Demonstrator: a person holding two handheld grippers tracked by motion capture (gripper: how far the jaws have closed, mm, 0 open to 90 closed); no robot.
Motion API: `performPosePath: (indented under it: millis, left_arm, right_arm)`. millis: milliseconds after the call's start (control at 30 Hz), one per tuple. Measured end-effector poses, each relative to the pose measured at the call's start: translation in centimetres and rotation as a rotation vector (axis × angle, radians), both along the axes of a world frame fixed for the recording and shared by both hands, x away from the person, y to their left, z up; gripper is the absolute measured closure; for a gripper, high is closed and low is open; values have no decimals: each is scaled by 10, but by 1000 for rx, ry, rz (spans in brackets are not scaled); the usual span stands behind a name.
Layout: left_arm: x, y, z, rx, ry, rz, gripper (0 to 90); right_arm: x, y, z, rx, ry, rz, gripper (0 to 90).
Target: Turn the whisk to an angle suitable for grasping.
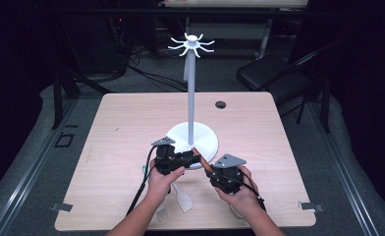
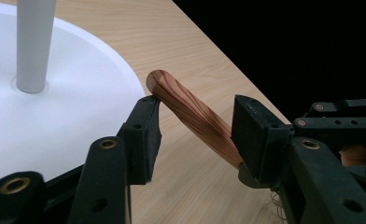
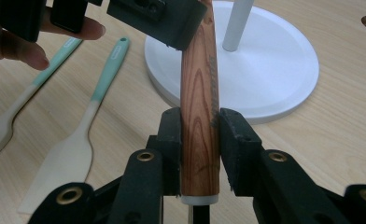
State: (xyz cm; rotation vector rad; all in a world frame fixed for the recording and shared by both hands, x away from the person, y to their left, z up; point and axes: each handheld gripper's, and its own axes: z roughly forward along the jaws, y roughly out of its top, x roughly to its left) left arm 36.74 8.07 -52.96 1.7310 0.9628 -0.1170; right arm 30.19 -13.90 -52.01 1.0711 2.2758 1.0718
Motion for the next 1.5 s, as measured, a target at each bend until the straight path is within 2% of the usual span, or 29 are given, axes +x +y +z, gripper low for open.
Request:
performPosePath:
  millis: [233, 400, 567, 733, 767, 933, 1033, 1167, 1267, 1333, 1400, 1500]
  left_arm:
    - [0, -1, 0, 5, 4, 5, 567]
    - [0, 0, 1, -15, 3, 14, 572]
    - [1, 0, -1, -29, 17, 22, 571]
    - [1, -3, -2, -49, 39, 53, 568]
    - [0, -4, -2, -58, 48, 69, 569]
    - [-2, -7, -2, -90, 76, 117, 574]
    - [-6, -11, 0, -66, 72, 164, 611]
    - [-8, -13, 1, -75, 69, 192, 620]
    - [-8, -12, 2, -90, 70, 186, 632]
    - [-7, -13, 2, -92, 68, 183, 636]
    - [-7, -14, 2, -91, 67, 184, 637]
    - [-6, -14, 1, -91, 76, 168, 638]
  right_arm:
    - [1, -1, -1, 10, 6, 6, 704]
    - [1, -2, 0, 24, -2, 6, 703]
    - [4, -5, 0, 52, 25, 4, 703]
    - [2, -2, -1, 23, -7, -8, 703]
    - [0, 0, -1, -3, -28, -14, 702]
    - [-2, 3, -2, -27, -58, -29, 702]
    - [-3, 5, -2, -33, -68, -34, 702]
    - [-4, 5, -2, -31, -77, -39, 702]
    - [-4, 4, -1, -18, -76, -43, 702]
    - [-3, 1, 0, 3, -65, -36, 699]
    - [0, -2, 0, 42, -34, -21, 693]
    - [7, -8, -3, 101, 46, 6, 680]
